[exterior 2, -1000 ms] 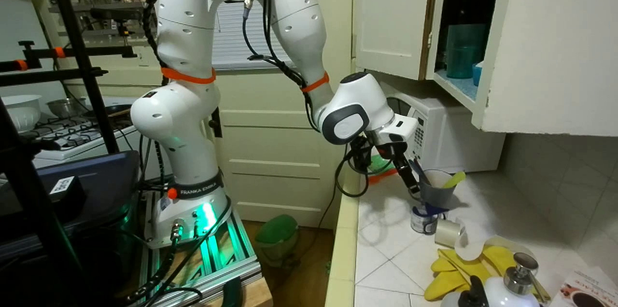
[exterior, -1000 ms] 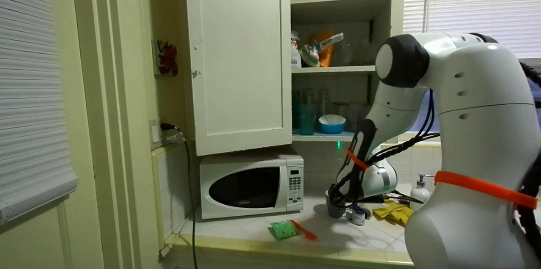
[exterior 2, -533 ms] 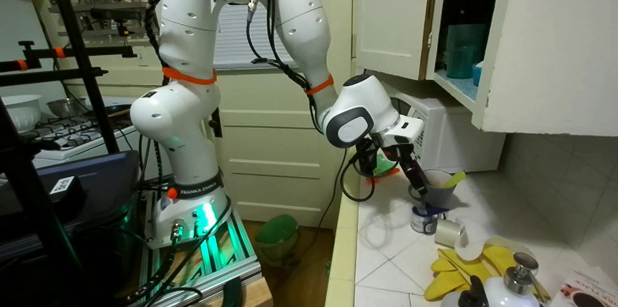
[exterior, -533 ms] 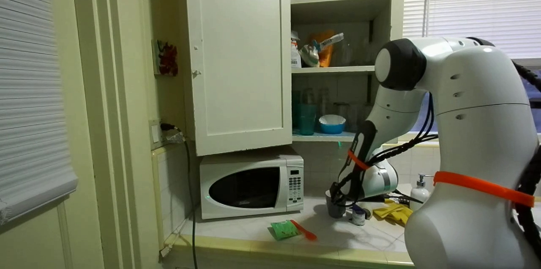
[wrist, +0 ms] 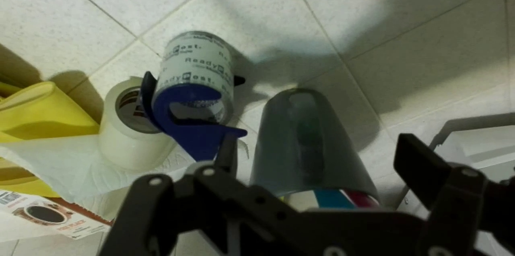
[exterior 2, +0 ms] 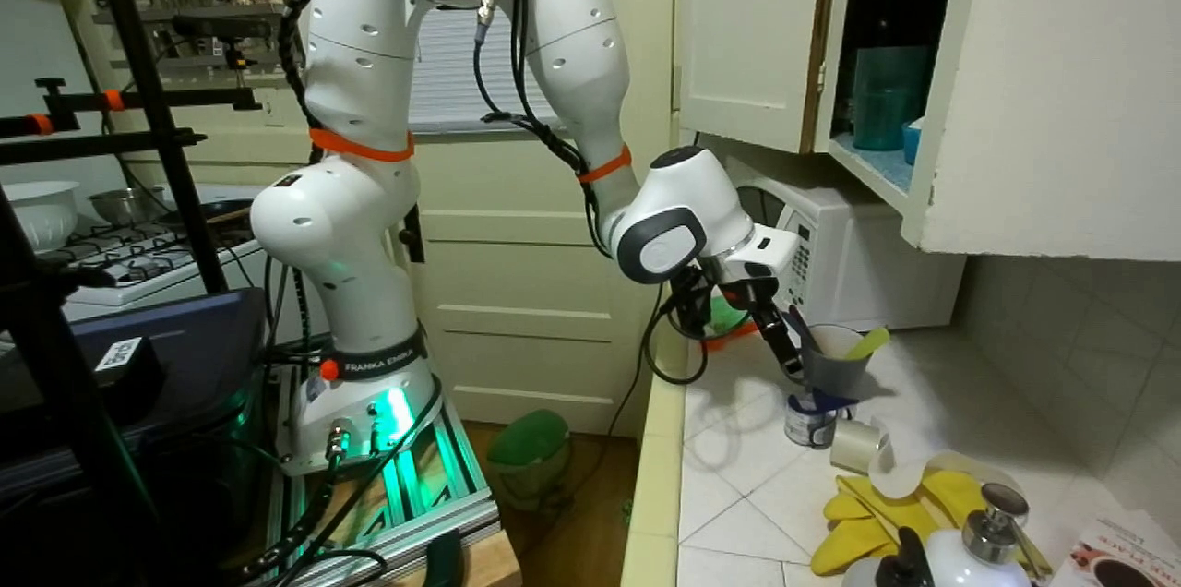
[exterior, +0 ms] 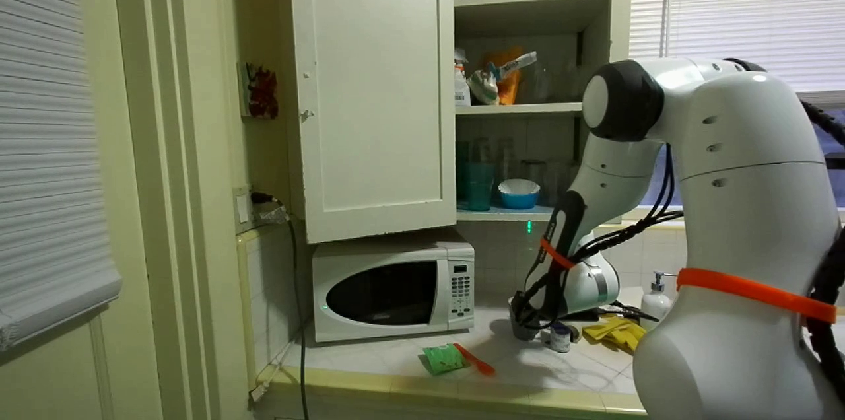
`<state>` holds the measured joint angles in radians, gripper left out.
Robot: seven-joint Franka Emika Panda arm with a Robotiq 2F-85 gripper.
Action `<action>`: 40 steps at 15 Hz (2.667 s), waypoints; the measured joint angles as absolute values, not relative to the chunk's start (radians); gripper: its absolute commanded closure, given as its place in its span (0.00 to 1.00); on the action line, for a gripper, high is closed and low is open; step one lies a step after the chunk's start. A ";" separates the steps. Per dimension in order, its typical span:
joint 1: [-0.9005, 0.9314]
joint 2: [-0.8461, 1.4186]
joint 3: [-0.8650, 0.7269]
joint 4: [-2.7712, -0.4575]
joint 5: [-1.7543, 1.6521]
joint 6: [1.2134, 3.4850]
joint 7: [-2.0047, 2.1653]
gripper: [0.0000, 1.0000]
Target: Put the grey cup into the cupboard
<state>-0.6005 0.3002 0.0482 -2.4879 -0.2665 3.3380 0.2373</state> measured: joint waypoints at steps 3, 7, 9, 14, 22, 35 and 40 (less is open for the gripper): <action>-0.544 0.300 -0.023 -2.503 -0.218 3.339 0.181 0.00; -0.479 0.306 -0.086 -2.518 -0.187 3.373 0.153 0.00; -0.462 0.312 -0.093 -2.521 -0.187 3.401 0.153 0.00; -0.406 0.348 -0.119 -2.549 -0.091 3.578 0.146 0.00; -0.376 0.399 -0.126 -2.573 -0.037 3.696 0.153 0.00; -0.360 0.421 -0.142 -2.537 -0.038 3.696 0.090 0.84; -0.344 0.429 -0.152 -2.521 -0.038 3.696 0.057 0.95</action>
